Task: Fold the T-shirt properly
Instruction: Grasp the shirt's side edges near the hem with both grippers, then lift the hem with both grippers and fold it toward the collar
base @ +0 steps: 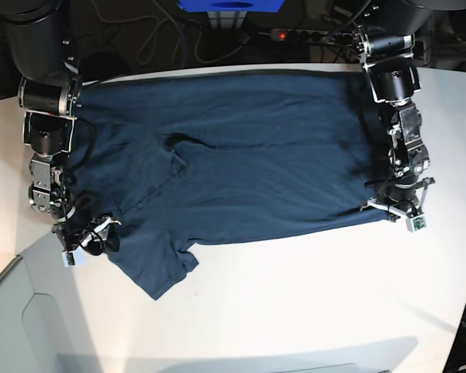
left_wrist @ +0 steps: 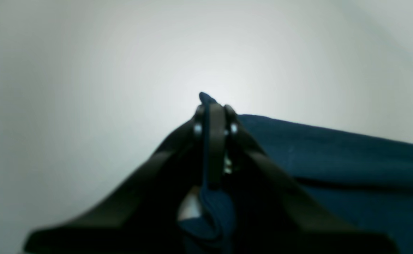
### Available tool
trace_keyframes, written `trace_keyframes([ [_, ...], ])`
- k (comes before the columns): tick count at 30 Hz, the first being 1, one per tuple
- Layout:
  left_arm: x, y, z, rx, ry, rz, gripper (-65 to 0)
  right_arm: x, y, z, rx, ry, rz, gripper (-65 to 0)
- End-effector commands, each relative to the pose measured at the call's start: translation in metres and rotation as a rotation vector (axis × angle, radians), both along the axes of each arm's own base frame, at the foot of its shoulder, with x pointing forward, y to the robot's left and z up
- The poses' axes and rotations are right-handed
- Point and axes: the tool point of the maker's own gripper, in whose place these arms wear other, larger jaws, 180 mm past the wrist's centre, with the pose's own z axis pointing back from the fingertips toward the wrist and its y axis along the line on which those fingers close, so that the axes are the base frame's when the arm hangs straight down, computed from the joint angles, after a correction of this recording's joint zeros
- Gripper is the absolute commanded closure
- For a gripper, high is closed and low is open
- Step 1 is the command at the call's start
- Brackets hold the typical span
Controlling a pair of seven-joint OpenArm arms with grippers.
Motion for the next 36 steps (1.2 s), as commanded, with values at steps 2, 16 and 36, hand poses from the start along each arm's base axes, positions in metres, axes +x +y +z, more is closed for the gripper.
trace_keyframes([
  [2,0.011,0.008,0.020,0.023,-0.058,0.007,0.0,0.009,-0.003,0.012,-0.025,-0.022,0.019,-30.1],
  [16,0.005,0.008,0.014,0.022,-0.045,0.007,0.0,0.008,-0.011,0.014,-0.047,-0.020,0.019,0.0],
  [36,0.008,0.002,0.055,0.076,-0.143,-0.029,0.0,-0.002,-0.001,0.064,-0.143,-0.219,0.100,0.0],
])
